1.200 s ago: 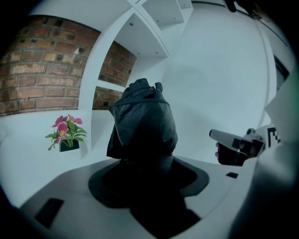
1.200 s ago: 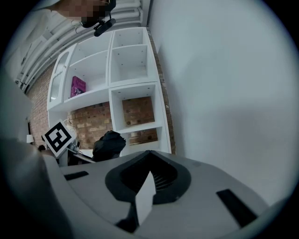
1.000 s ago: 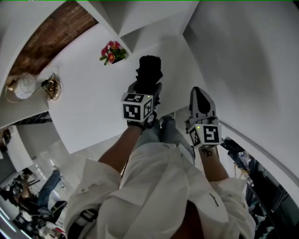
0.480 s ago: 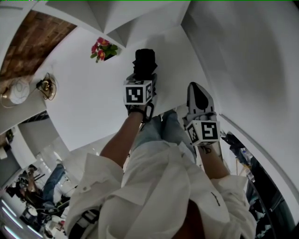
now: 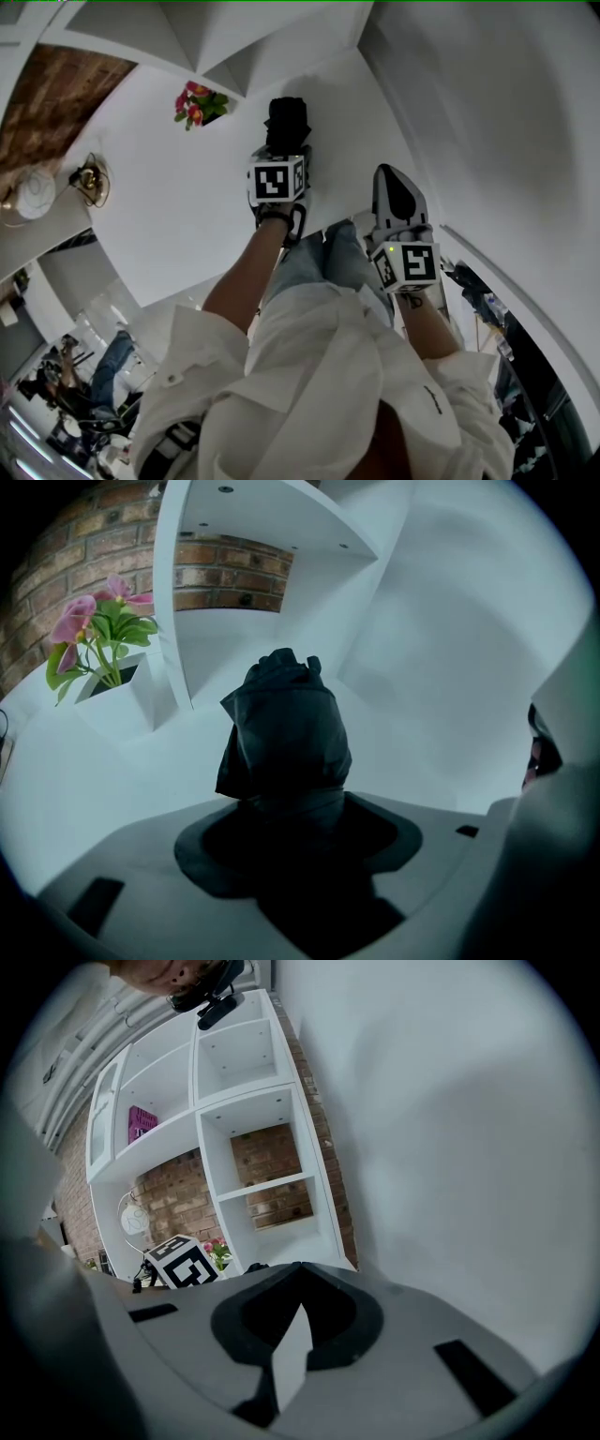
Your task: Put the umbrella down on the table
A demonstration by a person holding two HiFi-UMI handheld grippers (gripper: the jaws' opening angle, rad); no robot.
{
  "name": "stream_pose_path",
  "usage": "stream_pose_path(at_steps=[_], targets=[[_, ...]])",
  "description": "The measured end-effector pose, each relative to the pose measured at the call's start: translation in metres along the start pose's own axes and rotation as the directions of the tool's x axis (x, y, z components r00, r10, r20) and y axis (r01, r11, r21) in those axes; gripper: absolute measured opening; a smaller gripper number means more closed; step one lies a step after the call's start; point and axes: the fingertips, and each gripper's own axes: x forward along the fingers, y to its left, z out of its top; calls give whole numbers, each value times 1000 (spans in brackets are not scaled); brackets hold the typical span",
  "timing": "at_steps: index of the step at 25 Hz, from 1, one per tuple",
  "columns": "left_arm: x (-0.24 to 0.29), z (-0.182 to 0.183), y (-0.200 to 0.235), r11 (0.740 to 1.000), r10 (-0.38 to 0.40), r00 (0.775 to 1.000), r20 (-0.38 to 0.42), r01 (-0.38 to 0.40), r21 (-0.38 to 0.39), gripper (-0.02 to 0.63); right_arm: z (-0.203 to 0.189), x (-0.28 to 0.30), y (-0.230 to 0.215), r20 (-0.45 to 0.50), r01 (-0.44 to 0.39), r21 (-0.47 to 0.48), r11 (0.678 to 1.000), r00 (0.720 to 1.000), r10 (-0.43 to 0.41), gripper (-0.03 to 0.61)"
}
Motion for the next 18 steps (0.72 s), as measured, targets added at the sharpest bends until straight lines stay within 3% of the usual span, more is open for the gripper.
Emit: stream_pose_path(at_steps=[14,18], targets=[[-1,3,0,999,-37,999,-9,37,-18,351,14,-11,4,19,20,-21,1000,1000,-20,18],[-21,8,-2,998,-53,998,25,52,23,359,25,-21,5,46,30,-28,999,999,-28,18]])
